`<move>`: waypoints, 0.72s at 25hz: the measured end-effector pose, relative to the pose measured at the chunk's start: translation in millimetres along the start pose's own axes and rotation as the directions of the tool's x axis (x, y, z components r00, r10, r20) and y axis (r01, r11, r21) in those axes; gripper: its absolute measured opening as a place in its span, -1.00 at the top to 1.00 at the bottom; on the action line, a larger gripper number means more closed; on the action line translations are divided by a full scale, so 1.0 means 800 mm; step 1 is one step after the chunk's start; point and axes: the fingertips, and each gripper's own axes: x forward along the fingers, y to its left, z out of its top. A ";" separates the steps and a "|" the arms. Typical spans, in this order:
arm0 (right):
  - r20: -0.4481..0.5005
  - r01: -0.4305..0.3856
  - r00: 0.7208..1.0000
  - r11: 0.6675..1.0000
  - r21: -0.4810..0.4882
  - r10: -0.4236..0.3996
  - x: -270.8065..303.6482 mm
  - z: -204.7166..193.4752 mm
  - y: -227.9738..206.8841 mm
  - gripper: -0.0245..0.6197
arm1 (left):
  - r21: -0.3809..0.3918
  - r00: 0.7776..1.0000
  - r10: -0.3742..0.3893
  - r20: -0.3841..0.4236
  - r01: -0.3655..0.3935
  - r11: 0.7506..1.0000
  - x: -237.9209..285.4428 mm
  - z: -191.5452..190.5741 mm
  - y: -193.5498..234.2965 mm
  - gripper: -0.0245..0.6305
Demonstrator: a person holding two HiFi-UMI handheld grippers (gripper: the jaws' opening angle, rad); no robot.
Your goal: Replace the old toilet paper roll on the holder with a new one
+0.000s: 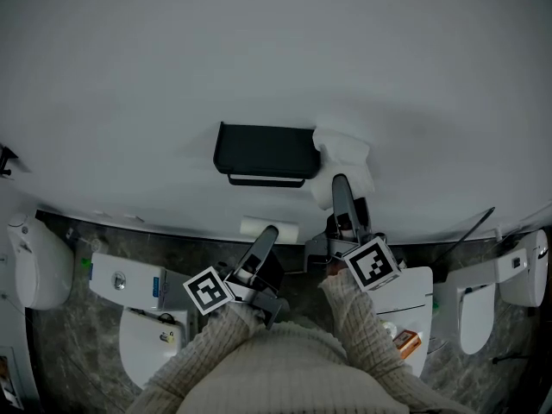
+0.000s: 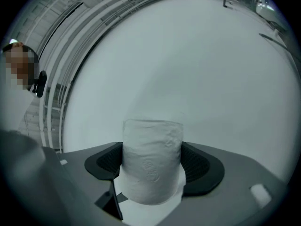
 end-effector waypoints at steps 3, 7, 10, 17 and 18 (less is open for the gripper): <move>-0.008 0.006 1.000 0.998 0.060 -0.005 0.002 -0.009 -0.003 -0.27 | 0.007 1.000 0.002 0.017 -0.002 1.000 -0.004 0.006 -0.001 0.41; -0.007 0.022 1.000 0.992 0.125 -0.021 0.000 -0.020 -0.006 -0.27 | 0.007 1.000 0.004 0.031 -0.004 1.000 -0.011 0.010 -0.001 0.41; -0.003 0.015 1.000 0.990 0.142 -0.015 0.001 -0.024 -0.004 -0.27 | 0.006 0.999 0.011 0.041 -0.011 1.000 -0.015 0.011 -0.001 0.41; 0.021 0.010 1.000 0.975 0.224 -0.016 0.001 -0.033 -0.003 -0.27 | 0.004 0.998 0.020 0.059 -0.021 1.000 -0.024 0.010 -0.003 0.41; 0.023 0.011 1.000 0.972 0.233 -0.017 0.001 -0.035 -0.002 -0.26 | 0.003 0.998 0.022 0.061 -0.022 1.000 -0.025 0.010 -0.003 0.41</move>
